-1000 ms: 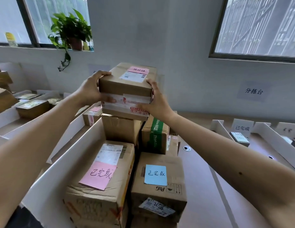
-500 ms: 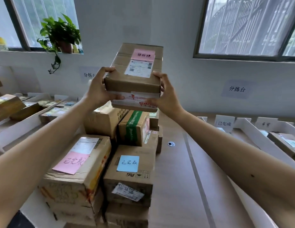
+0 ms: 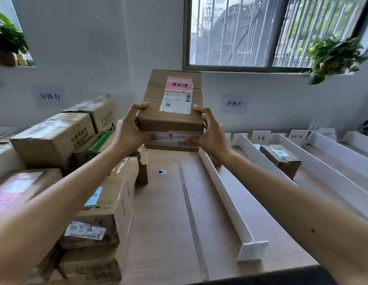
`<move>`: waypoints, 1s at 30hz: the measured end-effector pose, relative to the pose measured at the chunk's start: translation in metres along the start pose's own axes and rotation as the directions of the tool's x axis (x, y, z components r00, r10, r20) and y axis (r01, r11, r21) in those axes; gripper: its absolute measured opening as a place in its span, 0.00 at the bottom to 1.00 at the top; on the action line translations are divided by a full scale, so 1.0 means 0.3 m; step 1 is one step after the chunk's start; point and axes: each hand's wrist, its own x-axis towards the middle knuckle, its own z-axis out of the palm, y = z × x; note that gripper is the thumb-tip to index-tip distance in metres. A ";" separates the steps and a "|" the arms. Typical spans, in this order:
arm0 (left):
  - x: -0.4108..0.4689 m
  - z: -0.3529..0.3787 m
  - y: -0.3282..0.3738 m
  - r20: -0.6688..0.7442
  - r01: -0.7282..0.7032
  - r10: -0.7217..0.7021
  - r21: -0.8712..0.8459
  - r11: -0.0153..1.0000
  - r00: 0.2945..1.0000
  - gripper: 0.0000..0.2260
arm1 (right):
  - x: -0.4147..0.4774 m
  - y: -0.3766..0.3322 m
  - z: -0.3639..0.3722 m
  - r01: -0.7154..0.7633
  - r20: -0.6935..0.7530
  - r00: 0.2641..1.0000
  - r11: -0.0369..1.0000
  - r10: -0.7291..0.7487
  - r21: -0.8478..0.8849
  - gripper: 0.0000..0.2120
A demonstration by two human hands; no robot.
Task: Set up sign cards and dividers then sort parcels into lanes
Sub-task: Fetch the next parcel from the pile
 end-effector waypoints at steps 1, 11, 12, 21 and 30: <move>-0.014 0.042 0.031 0.012 0.000 0.001 -0.013 1.000 1.000 0.39 | -0.026 0.014 -0.045 -0.011 -0.011 1.000 1.000 0.011 -0.013 0.39; -0.132 0.444 0.274 0.185 -0.072 0.094 -0.119 0.990 0.978 0.37 | -0.309 0.114 -0.480 -0.102 -0.132 0.988 0.985 0.084 -0.141 0.39; -0.136 0.482 0.299 0.204 -0.076 0.102 -0.130 0.989 0.974 0.37 | -0.335 0.122 -0.518 -0.117 -0.156 0.983 0.982 0.094 -0.149 0.40; -0.155 0.778 0.491 0.305 -0.140 0.195 -0.194 0.971 0.932 0.38 | -0.476 0.179 -0.813 -0.226 -0.323 0.936 0.940 0.138 -0.255 0.41; -0.175 1.043 0.568 0.384 -0.135 0.222 -0.240 0.961 0.896 0.38 | -0.572 0.256 -1.011 -0.339 -0.387 0.896 0.898 0.217 -0.281 0.37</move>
